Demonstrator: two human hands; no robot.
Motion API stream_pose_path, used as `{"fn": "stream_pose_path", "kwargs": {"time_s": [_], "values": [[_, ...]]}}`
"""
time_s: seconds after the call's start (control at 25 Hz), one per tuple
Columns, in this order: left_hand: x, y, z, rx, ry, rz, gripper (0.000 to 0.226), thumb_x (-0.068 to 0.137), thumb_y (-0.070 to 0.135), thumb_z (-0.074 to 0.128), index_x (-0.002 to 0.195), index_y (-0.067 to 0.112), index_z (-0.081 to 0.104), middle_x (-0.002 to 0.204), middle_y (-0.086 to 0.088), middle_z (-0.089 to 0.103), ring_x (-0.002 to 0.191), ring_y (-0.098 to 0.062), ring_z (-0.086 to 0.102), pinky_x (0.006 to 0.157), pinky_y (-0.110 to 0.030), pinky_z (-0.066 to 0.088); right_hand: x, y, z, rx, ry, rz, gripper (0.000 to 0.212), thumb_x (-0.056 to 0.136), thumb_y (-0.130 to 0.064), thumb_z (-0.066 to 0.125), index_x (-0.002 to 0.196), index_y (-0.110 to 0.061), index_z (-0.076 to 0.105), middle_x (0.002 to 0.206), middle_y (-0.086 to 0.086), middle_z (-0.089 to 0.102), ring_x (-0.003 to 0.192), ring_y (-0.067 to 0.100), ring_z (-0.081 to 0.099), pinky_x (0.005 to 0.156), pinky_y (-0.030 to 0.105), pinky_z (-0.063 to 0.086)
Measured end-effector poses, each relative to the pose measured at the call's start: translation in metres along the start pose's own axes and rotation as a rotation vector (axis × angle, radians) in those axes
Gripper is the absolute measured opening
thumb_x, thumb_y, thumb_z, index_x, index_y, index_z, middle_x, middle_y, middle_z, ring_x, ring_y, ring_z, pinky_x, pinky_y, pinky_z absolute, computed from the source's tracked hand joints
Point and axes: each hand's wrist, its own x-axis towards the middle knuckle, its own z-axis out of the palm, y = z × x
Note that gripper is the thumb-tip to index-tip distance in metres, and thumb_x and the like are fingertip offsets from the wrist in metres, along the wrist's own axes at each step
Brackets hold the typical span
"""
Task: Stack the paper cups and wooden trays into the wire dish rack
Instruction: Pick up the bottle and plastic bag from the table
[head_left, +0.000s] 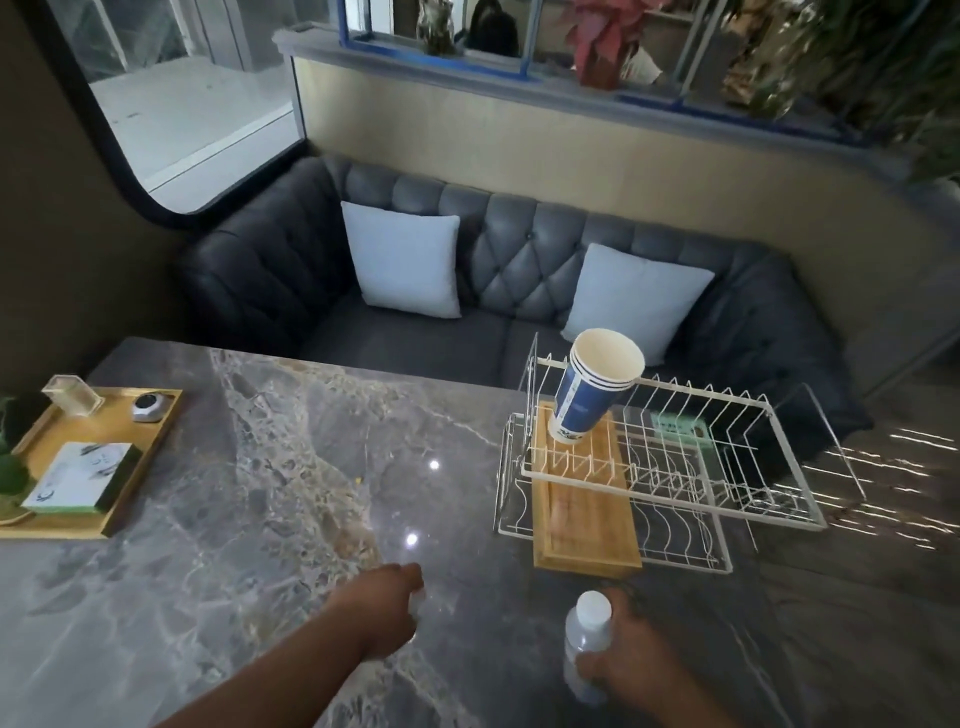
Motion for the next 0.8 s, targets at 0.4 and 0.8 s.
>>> {"fn": "stream_pose_path", "kwargs": {"time_s": [0.4,0.8], "values": [[0.015,0.036,0.019,0.045,-0.006,0.072,0.032,0.083,0.037,0.056,0.114,0.03,0.06,0.127,0.003,0.064,0.117,-0.022,0.061,0.093,-0.03,0.048,-0.01,0.034,0.004,0.23,0.046,0.008,0.1,0.053,-0.057,0.072,0.145,-0.033,0.042,0.135,-0.008,0.063,0.118,0.009,0.063,0.102,0.031,0.05],[0.015,0.137,0.053,0.146,0.077,0.108,0.036,0.088,0.047,0.058,0.119,0.028,0.059,0.129,0.002,0.063,0.122,-0.022,0.059,0.097,-0.031,0.048,-0.009,0.125,-0.033,0.312,0.065,-0.049,0.083,0.071,-0.043,0.083,0.143,-0.044,0.04,0.098,-0.022,0.061,0.081,-0.004,0.059,0.073,0.017,0.043]]}}
